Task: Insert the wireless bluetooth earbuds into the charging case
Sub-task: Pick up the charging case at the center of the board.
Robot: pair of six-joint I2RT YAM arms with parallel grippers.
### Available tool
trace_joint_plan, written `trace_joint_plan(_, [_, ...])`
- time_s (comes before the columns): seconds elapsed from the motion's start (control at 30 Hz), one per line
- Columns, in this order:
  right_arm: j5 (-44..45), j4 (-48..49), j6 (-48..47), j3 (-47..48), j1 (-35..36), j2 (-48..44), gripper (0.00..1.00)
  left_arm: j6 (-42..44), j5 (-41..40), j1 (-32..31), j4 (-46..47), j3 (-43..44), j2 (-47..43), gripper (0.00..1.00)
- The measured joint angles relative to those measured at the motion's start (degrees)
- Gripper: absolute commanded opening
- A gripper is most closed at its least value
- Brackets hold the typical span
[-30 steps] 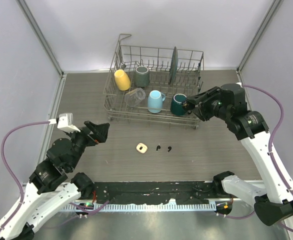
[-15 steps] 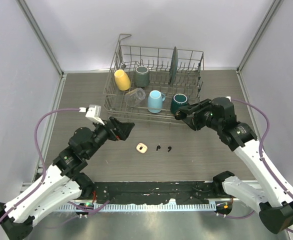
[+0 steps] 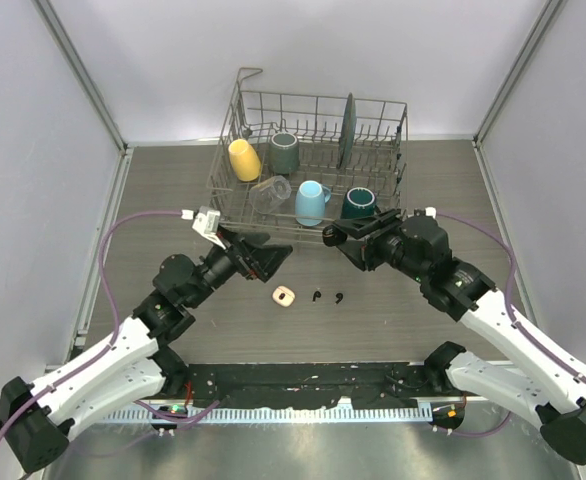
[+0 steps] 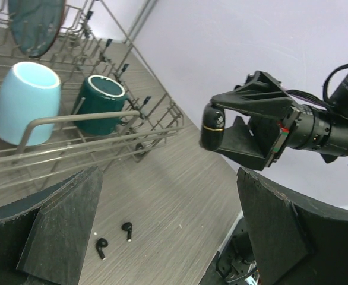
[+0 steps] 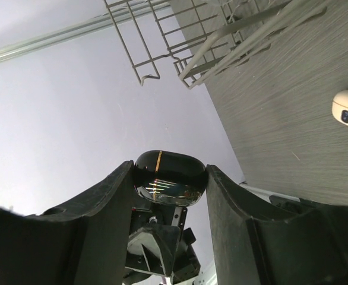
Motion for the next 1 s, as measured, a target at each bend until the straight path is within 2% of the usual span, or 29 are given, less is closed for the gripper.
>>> trace_joint_plan(0.17, [2.1,4.76,2.19,-0.35,4.0,2.19,0.01,0.35,3.17,-1.57,8.46,-1.25,3.93,0.98])
trace_joint_plan(0.23, [2.43,6.25,2.51,-0.33,5.14,3.3,0.01,0.83,4.13,-2.34,11.06,-1.33,5.25,0.93])
trace_joint_plan(0.37, [2.89,8.85,3.17,-0.33,7.32,5.68,0.01,1.7,5.6,-4.28,17.16,-1.44,8.0,0.92])
trace_joint_plan(0.57, [3.02,10.73,3.74,-0.33,9.14,6.71,0.01,2.93,6.54,-5.99,21.81,-1.53,11.1,0.89])
trace_joint_plan(0.8, [2.99,11.52,3.8,-0.33,9.29,6.71,0.01,3.43,6.19,-6.78,23.43,-1.53,13.68,0.66])
trace_joint_plan(1.0, [2.86,11.74,3.85,-0.33,9.29,6.73,0.01,4.39,4.94,-6.91,24.7,-1.53,15.08,0.59])
